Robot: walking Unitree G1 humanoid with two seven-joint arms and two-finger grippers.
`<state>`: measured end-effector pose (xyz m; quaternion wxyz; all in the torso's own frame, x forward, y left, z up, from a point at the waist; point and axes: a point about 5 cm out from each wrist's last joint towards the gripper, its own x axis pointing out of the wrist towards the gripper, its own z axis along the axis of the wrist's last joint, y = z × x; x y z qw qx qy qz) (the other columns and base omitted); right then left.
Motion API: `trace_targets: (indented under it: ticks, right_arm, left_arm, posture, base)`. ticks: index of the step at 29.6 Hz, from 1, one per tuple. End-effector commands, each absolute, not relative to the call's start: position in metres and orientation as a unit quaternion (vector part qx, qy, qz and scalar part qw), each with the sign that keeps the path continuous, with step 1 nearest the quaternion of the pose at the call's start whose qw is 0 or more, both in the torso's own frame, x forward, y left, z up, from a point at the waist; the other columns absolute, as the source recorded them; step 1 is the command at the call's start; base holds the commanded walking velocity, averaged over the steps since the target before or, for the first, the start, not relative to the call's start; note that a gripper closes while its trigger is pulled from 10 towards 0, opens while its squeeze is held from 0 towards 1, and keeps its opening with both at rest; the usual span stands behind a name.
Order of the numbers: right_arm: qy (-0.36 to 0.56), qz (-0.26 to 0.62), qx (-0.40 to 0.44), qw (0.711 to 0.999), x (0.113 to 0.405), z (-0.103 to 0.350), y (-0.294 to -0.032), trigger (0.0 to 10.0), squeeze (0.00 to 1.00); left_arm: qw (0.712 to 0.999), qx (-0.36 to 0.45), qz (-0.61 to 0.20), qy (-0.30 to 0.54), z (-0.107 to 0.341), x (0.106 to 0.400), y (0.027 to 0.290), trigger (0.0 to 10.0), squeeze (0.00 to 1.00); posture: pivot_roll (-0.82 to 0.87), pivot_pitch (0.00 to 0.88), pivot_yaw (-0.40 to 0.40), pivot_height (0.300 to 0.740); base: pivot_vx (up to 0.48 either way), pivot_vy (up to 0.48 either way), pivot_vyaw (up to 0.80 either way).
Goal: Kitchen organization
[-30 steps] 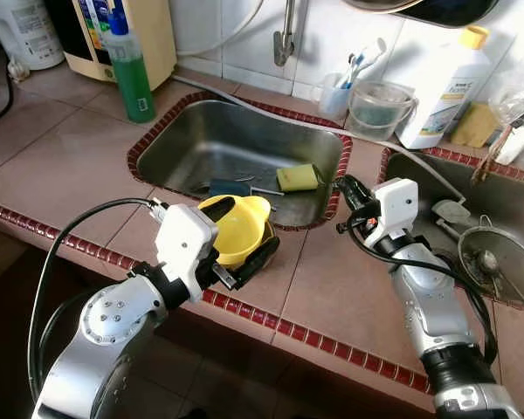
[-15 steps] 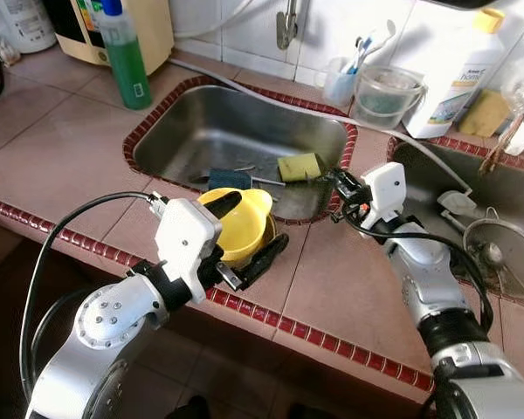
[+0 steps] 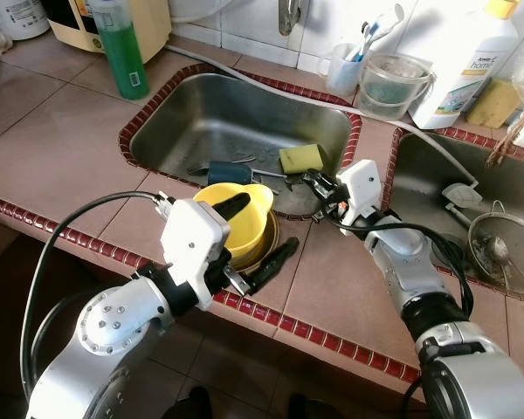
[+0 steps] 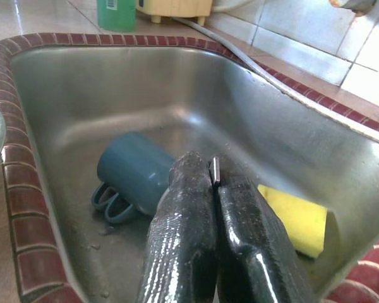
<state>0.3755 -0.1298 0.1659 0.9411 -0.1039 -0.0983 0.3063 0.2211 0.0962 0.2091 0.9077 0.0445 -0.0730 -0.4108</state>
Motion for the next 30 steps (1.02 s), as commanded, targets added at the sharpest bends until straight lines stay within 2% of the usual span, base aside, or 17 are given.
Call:
trace_targets:
  ticks: [1, 27, 28, 30]
  right_arm:
    - [-0.098, 0.308, -0.109, 0.94, 0.377, 0.166, -0.13, 10.0, 0.0]
    - [-0.097, 0.304, -0.117, 0.941, 0.387, 0.178, -0.127, 10.0, 0.0]
    - [-0.096, 0.304, -0.115, 0.941, 0.387, 0.178, -0.127, 10.0, 0.51]
    - [-0.095, 0.309, -0.108, 0.94, 0.387, 0.179, -0.127, 10.0, 1.0]
  left_arm:
    - [0.902, 0.037, -0.424, -0.075, 0.212, 0.214, 0.09, 10.0, 0.0]
    - [0.897, 0.038, -0.437, -0.059, 0.207, 0.206, 0.087, 10.0, 0.0]
    - [0.897, 0.036, -0.437, -0.059, 0.207, 0.206, 0.087, 10.0, 0.0]
    - [0.897, 0.036, -0.437, -0.059, 0.207, 0.205, 0.087, 10.0, 0.0]
  posture:
    - [-0.11, 0.258, -0.052, 0.74]
    - [-0.1, 0.261, -0.055, 0.74]
    - [-0.1, 0.261, -0.055, 0.74]
    - [-0.1, 0.257, -0.057, 0.74]
  base:
    - [0.0, 0.0, 0.0]
    - [0.0, 0.0, 0.0]
    - [0.0, 0.0, 0.0]
    - [0.0, 0.0, 0.0]
